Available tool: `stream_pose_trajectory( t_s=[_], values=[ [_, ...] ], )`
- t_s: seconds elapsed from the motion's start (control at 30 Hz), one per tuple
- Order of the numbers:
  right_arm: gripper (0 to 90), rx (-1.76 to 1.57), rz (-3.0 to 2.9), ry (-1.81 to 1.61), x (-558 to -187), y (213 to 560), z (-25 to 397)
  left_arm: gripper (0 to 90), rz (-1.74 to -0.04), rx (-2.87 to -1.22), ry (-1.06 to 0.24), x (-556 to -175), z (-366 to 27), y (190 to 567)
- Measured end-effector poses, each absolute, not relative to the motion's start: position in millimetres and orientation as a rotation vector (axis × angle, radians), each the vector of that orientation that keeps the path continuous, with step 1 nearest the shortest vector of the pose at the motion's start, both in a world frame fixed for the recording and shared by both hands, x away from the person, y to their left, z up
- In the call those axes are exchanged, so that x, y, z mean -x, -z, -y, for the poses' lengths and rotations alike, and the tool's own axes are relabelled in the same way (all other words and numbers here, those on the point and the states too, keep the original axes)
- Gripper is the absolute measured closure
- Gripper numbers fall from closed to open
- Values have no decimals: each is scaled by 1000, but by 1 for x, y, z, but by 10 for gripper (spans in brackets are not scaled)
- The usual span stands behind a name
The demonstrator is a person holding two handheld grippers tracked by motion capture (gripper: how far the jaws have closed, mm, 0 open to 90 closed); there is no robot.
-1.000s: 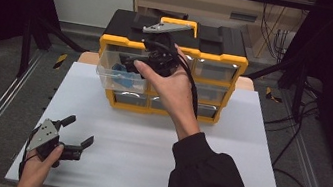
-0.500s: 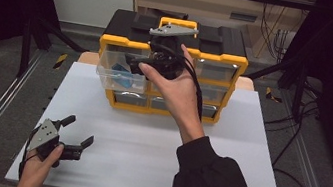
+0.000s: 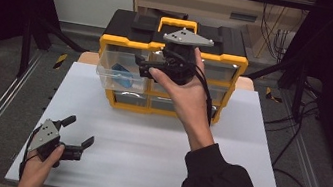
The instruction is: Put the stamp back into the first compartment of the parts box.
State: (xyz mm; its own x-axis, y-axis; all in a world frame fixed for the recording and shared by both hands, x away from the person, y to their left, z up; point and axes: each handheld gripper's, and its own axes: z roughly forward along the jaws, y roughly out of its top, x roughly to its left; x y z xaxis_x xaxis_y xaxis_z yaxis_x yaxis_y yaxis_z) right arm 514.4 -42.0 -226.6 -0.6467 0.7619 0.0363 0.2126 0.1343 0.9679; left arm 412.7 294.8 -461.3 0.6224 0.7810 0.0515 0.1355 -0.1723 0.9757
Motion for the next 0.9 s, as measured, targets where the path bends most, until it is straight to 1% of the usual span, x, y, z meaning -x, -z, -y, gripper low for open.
stream_pose_trajectory(
  t_s=[0.47,0.9],
  values=[
    [55,-942,-1860,-1532,-509,231,63,26,-769,-1670,-687,-413,-296,462],
    [27,-959,-1810,-1512,-502,234,91,26,-764,-1679,-688,-413,-293,462]
  ],
)
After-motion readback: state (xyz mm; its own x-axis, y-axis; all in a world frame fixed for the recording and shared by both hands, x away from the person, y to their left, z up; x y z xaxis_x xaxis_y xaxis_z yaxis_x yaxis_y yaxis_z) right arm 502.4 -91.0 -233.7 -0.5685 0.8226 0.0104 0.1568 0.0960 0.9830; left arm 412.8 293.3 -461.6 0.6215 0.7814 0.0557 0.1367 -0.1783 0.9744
